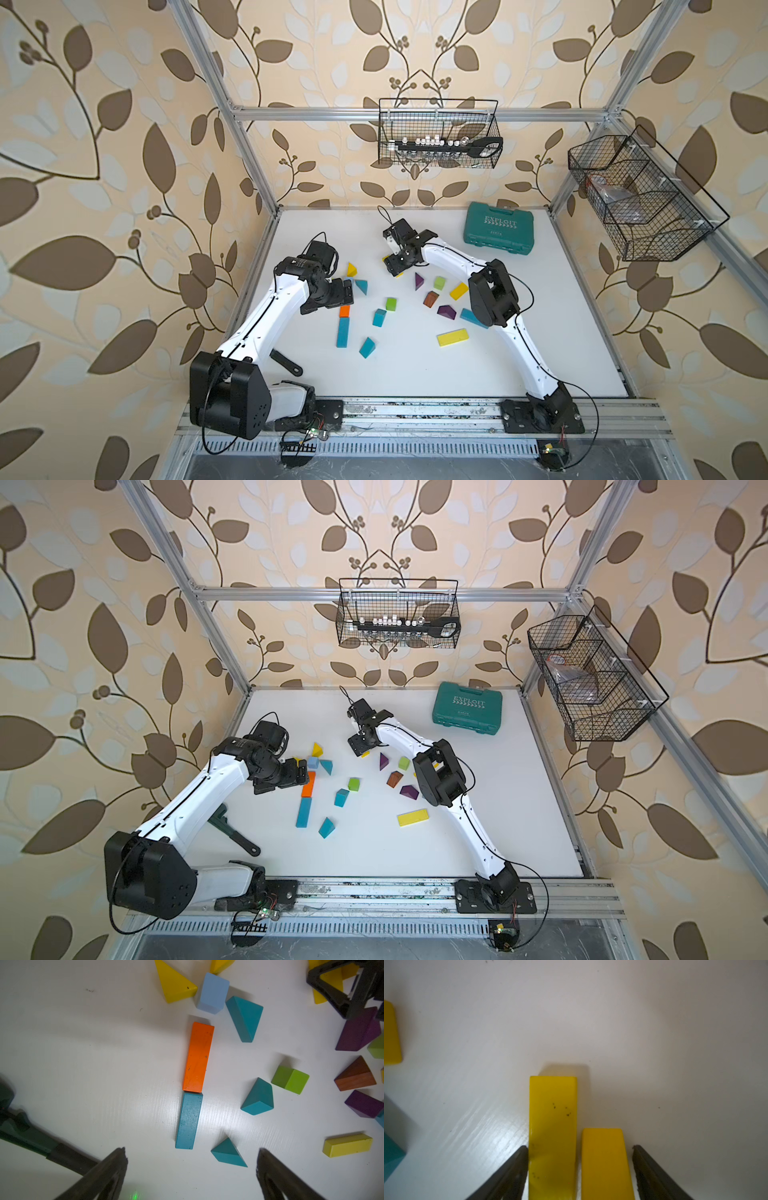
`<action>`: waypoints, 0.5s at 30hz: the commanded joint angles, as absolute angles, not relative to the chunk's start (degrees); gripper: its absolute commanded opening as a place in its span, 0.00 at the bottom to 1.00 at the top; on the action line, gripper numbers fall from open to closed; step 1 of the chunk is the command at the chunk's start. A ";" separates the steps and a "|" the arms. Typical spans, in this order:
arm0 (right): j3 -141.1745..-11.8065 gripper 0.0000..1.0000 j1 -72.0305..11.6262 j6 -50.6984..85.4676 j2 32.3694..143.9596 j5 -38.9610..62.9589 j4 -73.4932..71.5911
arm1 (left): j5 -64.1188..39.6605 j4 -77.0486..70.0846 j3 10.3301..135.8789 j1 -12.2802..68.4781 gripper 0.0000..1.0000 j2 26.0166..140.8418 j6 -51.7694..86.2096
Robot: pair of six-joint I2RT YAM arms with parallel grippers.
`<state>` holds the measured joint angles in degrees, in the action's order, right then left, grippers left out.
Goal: Assemble a small pinwheel with building blocks
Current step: Move the building block to the center of the board.
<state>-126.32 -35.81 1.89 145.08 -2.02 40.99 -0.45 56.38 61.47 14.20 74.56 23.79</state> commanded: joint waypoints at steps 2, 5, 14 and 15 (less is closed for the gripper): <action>-126.66 0.66 -35.51 1.00 147.26 -1.61 43.96 | -0.15 56.60 61.34 13.80 0.99 74.30 22.68; -124.45 0.53 -34.82 2.98 145.86 -3.85 43.42 | -1.27 56.77 61.87 13.80 0.99 74.88 22.82; -108.76 0.48 -29.86 8.09 135.18 -6.20 37.77 | -8.48 53.80 62.44 14.92 0.99 75.67 26.02; -106.90 0.48 -29.42 8.00 133.92 -6.98 37.34 | -8.57 53.38 62.81 16.00 0.99 76.32 26.46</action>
<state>-111.09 -31.03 6.22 136.35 -4.23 36.14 -5.08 55.02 61.47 14.55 75.29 24.67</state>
